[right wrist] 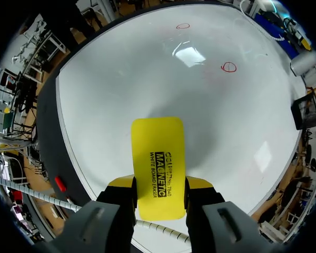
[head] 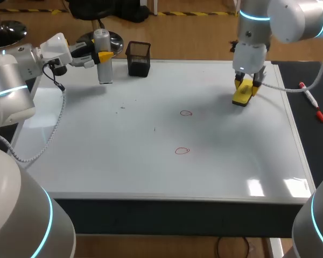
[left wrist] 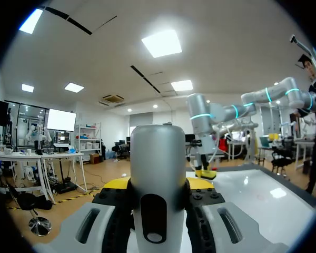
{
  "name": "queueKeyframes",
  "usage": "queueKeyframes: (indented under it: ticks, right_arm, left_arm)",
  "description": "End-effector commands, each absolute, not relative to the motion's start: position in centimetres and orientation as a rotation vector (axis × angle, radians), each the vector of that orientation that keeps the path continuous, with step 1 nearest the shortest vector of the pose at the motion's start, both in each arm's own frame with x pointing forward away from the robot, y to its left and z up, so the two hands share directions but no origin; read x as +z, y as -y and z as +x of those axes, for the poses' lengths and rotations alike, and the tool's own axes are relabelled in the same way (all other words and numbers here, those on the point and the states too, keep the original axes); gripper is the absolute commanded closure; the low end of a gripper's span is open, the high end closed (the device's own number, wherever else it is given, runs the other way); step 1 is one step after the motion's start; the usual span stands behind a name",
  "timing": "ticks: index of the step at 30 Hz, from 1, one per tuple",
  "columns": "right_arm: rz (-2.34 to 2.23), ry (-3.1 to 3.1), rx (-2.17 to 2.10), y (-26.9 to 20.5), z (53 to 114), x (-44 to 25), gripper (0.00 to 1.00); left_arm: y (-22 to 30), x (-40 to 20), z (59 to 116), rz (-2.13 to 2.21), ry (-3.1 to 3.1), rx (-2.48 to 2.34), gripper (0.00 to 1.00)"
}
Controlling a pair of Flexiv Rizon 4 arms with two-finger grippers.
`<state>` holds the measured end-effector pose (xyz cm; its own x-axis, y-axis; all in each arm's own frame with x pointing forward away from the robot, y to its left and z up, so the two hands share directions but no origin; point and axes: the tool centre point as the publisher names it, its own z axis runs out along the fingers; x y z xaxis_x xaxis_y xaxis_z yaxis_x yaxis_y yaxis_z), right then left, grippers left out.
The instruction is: Pick up the inspection probe, press it on each red-marked spot on the whiteboard one by one, put down the probe, pick up the eraser, and wipe off all the red marks.
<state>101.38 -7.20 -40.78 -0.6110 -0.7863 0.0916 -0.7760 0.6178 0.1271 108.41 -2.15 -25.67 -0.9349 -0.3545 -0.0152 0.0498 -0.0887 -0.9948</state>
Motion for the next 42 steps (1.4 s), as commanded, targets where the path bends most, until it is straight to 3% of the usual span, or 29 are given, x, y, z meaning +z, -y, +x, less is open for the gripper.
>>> queueKeyframes:
  ticks: [1,42]
  right_arm:
    - [1.292,2.692,-0.125,8.0,102.5,-40.5,1.00]
    - [1.234,2.712,-0.134,9.3,104.0,-38.7,1.00]
  left_arm:
    - [2.1,-25.6,108.4,-0.331,-1.907,-2.108,1.00]
    - [2.1,-25.6,108.4,-0.331,-1.907,-2.108,1.00]
